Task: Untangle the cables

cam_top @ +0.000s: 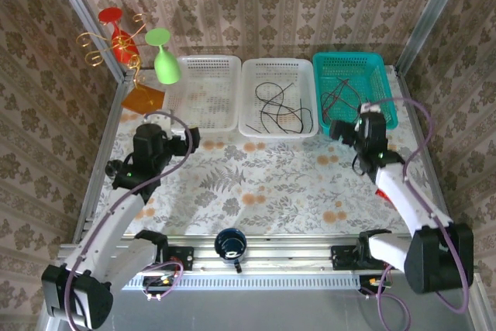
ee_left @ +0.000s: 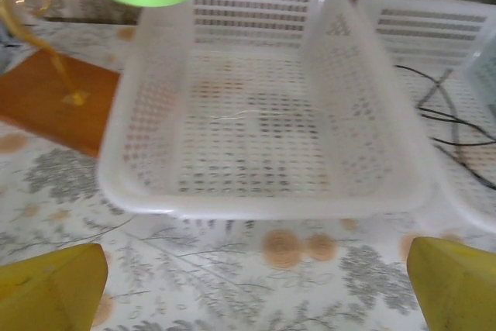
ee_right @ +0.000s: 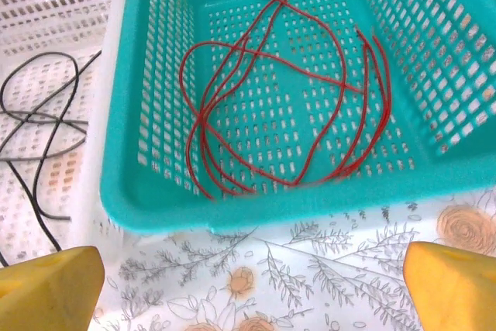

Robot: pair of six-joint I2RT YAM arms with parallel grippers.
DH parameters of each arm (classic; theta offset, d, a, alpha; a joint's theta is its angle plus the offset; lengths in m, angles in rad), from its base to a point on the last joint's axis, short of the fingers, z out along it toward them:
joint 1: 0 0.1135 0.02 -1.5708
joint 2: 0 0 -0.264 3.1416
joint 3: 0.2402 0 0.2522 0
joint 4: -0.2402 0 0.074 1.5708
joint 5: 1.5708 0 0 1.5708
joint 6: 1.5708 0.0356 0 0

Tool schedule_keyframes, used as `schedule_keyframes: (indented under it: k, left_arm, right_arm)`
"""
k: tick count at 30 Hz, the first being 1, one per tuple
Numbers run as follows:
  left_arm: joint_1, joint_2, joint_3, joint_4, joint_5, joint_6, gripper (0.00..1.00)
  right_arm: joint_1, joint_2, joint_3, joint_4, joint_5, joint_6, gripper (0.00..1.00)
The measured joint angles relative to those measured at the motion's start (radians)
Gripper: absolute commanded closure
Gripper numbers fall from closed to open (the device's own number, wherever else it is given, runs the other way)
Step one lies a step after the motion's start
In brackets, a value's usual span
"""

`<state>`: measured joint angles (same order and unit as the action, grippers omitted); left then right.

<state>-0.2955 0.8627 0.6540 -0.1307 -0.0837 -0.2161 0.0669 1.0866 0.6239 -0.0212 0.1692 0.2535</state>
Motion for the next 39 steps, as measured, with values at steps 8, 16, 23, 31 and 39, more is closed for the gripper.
schedule_keyframes:
  k: [8, 16, 23, 31, 39]
  left_arm:
    - [0.106, -0.062, -0.185, 0.160, -0.017, 0.100, 0.00]
    - [0.136, -0.034, -0.344, 0.435, -0.042, 0.265, 0.00]
    - [0.180, 0.200, -0.435, 0.774, -0.044, 0.300, 0.00]
    - [0.188, 0.554, -0.467, 1.144, -0.020, 0.325, 0.00]
    - [0.200, 0.709, -0.404, 1.239, -0.063, 0.321, 0.00]
  right_arm:
    - [0.003, -0.027, -0.288, 0.323, 0.087, -0.071, 0.00]
    - [0.003, 0.195, -0.319, 0.677, 0.117, -0.154, 0.00]
    - [-0.001, 0.388, -0.315, 0.877, 0.108, -0.180, 0.00]
    - [-0.001, 0.435, -0.285, 0.931, 0.088, -0.199, 0.00]
    - [-0.003, 0.435, -0.256, 0.918, 0.073, -0.200, 0.00]
